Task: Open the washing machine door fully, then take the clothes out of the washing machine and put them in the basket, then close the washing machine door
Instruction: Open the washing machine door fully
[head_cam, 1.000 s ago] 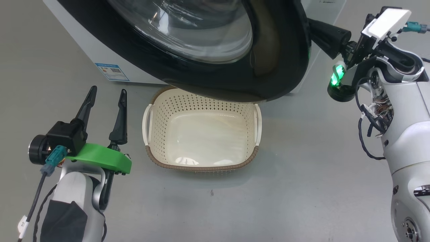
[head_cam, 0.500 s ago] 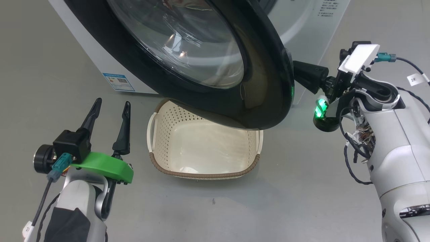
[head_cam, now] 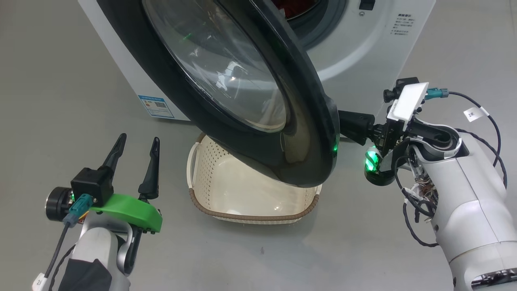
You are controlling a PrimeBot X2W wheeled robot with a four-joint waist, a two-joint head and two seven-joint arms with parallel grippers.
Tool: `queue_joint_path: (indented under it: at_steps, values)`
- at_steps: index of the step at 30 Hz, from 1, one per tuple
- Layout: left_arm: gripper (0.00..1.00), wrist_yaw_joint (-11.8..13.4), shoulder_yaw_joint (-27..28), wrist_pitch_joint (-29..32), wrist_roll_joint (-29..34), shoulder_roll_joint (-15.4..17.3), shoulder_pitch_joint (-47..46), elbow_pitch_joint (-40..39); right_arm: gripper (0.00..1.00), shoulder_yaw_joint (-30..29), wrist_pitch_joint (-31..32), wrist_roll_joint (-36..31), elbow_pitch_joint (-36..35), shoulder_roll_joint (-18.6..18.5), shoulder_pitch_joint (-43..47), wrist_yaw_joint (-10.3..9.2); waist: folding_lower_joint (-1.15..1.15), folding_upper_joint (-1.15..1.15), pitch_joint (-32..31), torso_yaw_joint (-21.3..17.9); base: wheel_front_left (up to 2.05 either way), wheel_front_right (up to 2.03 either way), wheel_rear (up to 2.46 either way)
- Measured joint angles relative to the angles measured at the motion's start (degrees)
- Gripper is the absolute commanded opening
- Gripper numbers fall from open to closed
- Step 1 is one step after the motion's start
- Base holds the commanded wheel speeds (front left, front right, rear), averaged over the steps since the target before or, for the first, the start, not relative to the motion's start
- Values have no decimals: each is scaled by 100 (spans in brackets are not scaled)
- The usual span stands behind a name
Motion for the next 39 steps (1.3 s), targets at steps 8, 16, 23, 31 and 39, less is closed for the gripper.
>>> queue_joint_path:
  at_steps: [8, 16, 23, 31, 39]
  values:
    - [100, 0, -29, 0, 30, -3, 17, 68, 0, 417, 171, 392, -443, 2, 283, 1, 0, 0, -85, 184, 0, 0, 0]
    - [100, 0, -33, 0, 29, -8, 22, 118, 0, 886, 222, 671, -773, 3, 584, 1, 0, 0, -155, 415, 0, 0, 0]
    - [100, 0, -31, 0, 29, -11, 49, 204, 0, 1281, 213, 865, -1043, 4, 773, 1, 0, 0, -222, 623, 0, 0, 0]
    - [100, 3, -31, 0, 14, -24, 136, 283, 0, 1755, 91, 1103, -1300, 1, 920, 1, 0, 0, -277, 876, 0, 0, 0]
    - [100, 36, -23, 0, 12, -26, 138, 347, 0, 2074, -77, 1207, -1473, 0, 995, 1, 0, 0, -317, 1054, 0, 0, 0]
